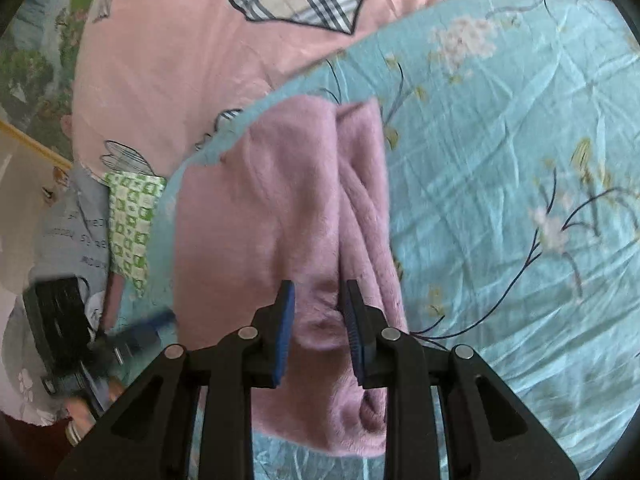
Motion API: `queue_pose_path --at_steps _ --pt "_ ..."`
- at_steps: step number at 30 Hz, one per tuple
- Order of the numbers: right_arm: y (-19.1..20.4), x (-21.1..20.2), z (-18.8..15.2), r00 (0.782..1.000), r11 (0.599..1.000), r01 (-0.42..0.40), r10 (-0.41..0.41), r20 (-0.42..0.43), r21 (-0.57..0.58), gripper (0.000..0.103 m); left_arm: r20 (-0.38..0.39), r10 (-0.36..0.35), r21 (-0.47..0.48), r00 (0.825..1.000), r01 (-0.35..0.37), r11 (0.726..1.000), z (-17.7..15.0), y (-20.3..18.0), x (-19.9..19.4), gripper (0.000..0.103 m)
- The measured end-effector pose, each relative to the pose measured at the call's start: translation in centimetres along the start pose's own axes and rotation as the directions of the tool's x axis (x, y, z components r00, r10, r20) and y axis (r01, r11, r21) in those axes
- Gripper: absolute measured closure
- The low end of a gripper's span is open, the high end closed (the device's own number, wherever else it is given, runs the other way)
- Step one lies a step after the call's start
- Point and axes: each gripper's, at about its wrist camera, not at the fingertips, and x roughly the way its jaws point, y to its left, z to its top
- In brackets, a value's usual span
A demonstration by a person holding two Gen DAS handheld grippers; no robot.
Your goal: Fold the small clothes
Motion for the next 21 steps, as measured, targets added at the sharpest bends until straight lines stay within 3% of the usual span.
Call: queue_pose_path --at_steps 3,7,8,14,19,21 --pt "-0.2 1.0 0.5 1.000 1.000 -0.012 0.012 0.003 0.022 0.071 0.013 0.041 -0.076 0.999 -0.040 0.996 2.5 3.0 0.1 0.035" --pt "0.5 2.4 0.8 1.000 1.000 -0.011 0.010 -0.013 -0.002 0.070 -0.004 0.020 -0.157 1.000 -0.021 0.987 4.2 5.4 2.9 0.035" --pt "0.7 2.5 0.8 1.000 1.000 0.000 0.000 -0.016 -0.019 0.087 -0.010 0.019 -0.165 1.000 -0.020 0.986 4.6 5.2 3.7 0.035" --pt "0.7 -2.2 0.8 0.989 0.997 -0.072 0.071 0.127 0.005 0.091 -0.003 0.048 -0.115 0.999 -0.048 0.992 5.2 4.2 4.7 0.033" --pt "-2.0 1.3 -0.5 0.999 0.998 0.044 -0.045 0.030 0.040 0.092 -0.062 0.080 -0.089 0.995 -0.085 0.992 4.4 4.1 7.6 0.033" --pt "-2.7 2.2 -0.7 0.998 0.996 0.053 -0.055 0.031 0.068 0.091 -0.072 0.072 -0.102 0.995 -0.079 0.992 4.4 4.6 8.0 0.033"
